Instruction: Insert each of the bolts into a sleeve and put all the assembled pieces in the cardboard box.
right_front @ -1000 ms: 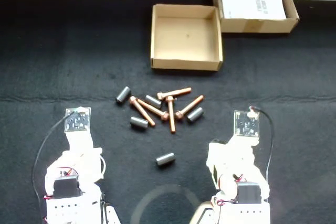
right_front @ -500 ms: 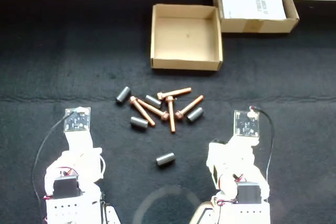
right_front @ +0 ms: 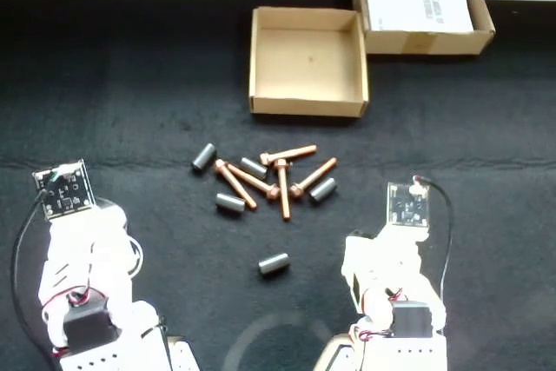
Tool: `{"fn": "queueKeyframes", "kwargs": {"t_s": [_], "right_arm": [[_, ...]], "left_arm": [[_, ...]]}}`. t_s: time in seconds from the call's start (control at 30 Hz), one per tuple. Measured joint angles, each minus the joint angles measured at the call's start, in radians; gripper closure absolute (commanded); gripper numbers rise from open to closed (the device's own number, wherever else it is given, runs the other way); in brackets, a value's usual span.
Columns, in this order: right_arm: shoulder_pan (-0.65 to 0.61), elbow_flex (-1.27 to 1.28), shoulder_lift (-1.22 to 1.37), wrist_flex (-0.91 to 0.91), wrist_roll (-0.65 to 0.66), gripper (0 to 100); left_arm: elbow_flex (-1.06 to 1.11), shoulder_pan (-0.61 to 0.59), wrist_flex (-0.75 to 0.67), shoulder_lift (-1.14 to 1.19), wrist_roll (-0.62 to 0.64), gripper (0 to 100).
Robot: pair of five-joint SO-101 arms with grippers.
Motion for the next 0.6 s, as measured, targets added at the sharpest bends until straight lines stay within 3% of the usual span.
{"fn": "queueKeyframes", "kwargs": {"t_s": [0.2,0.37,0.6], "right_arm": [[0.000,0.000,0.000,0.000,0.003,94.1],[0.048,-0.002,0.000,0.034,0.091,86.1],[0.071,-0.275,0.049,0.249,0.110,83.7]], "left_arm": [[-0.084,0.014,0.173,0.000,-0.018,99],[-0.196,0.017,0.221,0.044,-0.166,99],[-0.529,0.017,0.356,0.462,-0.201,99]]}}
